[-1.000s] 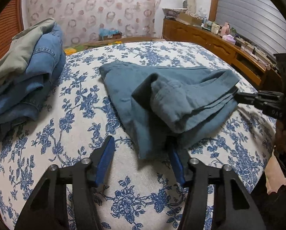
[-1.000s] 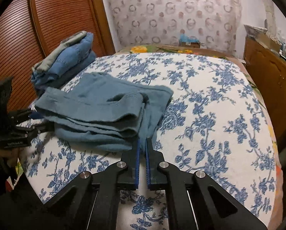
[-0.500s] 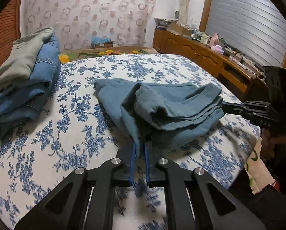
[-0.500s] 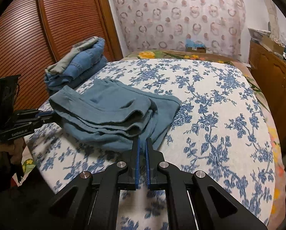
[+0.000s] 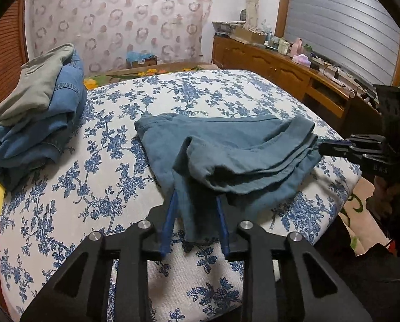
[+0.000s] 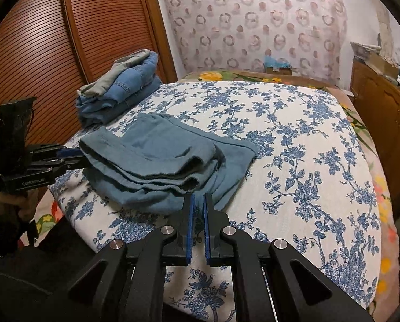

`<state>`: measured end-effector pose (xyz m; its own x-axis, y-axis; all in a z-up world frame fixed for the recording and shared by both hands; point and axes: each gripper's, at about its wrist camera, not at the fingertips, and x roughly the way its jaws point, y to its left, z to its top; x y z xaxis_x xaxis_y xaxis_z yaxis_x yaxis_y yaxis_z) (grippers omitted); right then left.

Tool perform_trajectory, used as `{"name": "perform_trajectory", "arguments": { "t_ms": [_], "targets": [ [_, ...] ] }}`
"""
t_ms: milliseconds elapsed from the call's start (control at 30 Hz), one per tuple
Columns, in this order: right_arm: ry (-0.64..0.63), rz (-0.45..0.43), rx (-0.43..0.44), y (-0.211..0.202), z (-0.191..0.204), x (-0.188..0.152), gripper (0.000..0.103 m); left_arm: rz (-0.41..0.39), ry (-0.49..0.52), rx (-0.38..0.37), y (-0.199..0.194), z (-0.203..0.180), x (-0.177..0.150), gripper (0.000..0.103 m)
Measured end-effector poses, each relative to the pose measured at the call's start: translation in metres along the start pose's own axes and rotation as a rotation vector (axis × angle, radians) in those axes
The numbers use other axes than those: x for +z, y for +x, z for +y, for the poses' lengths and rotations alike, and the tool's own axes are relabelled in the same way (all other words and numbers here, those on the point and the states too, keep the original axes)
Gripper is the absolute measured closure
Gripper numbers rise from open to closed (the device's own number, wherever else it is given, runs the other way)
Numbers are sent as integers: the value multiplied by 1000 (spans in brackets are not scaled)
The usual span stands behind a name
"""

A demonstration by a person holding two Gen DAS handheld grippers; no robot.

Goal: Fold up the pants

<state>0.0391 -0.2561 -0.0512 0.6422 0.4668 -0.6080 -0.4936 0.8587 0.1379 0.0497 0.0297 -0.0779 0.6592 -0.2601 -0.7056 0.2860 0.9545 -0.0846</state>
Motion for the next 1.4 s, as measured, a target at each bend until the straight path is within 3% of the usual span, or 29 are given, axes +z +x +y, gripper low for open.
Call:
{"name": "perform_trajectory", "arguments": {
  "t_ms": [167, 333, 533, 933, 1400],
  "targets": [
    [-30, -12, -26, -4, 6, 1, 91, 19, -13, 3, 6, 5, -1, 69],
    [-36, -9, -31, -5, 6, 0, 73, 25, 10, -1, 13, 1, 8, 69],
    [-61, 14, -34, -1, 10, -2, 67, 26, 40, -1, 23, -5, 24, 69],
    [-106, 24, -52, 10, 11, 4, 65, 47, 2, 14, 50, 8, 44, 69],
    [-178, 68, -88, 53, 7, 33, 64, 44, -28, 22, 58, 16, 40, 67]
  ]
}}
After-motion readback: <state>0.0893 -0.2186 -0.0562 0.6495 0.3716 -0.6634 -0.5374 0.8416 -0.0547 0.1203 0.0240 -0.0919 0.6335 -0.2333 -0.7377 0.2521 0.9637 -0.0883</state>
